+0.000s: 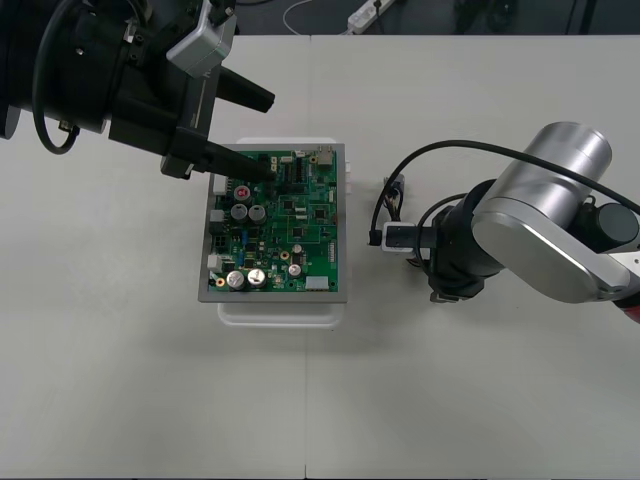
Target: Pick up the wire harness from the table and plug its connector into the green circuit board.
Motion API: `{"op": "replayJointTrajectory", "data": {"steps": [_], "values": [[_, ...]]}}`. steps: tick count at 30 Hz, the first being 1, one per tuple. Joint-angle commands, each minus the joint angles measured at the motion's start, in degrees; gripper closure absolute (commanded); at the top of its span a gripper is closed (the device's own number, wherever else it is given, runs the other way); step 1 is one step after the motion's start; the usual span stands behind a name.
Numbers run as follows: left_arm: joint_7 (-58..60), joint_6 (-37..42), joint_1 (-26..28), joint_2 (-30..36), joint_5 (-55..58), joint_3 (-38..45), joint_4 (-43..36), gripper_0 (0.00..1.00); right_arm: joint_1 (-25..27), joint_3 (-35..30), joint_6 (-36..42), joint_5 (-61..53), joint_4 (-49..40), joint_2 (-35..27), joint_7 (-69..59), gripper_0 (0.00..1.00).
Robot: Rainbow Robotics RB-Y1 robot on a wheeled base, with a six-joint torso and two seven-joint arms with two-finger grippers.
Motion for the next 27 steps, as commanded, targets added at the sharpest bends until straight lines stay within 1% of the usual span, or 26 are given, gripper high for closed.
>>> {"op": "replayJointTrajectory", "data": {"steps": [1,6,17,18,19,20,27], "values": [[3.3,2.7,-2.6,-1.2,-0.2,-0.7,-1.8,0.2,-2.0,1.2,-0.2,0.7,-0.3,0.7,-1.7,0.0],[3.3,2.7,-2.6,-1.2,-0.2,-0.7,-1.8,0.2,-2.0,2.4,-0.2,2.4,-0.2,0.6,-1.8,0.0],[3.3,2.7,-2.6,-1.2,-0.2,-0.7,-1.8,0.2,-2.0,3.1,-0.2,2.6,-0.2,0.4,-2.1,0.0],[3.3,2.7,-2.6,-1.2,-0.2,-0.7,-1.8,0.16,-2.0,3.2,-0.2,2.7,-0.2,0.4,-2.1,0.0],[3.3,2.7,-2.6,-1.2,-0.2,-0.7,-1.8,0.03,-2.0,3.4,-0.2,2.7,-0.1,0.4,-2.1,0.0],[3.3,2.7,-2.6,-1.2,-0.2,-0.7,-1.8,0.0,-2.0,3.5,-0.2,2.8,0.0,0.4,-2.2,0.0],[3.3,2.7,-2.6,-1.2,-0.2,-0.7,-1.8,0.0,-2.1,3.7,-0.2,2.6,1.9,0.5,-2.3,0.0]]}}
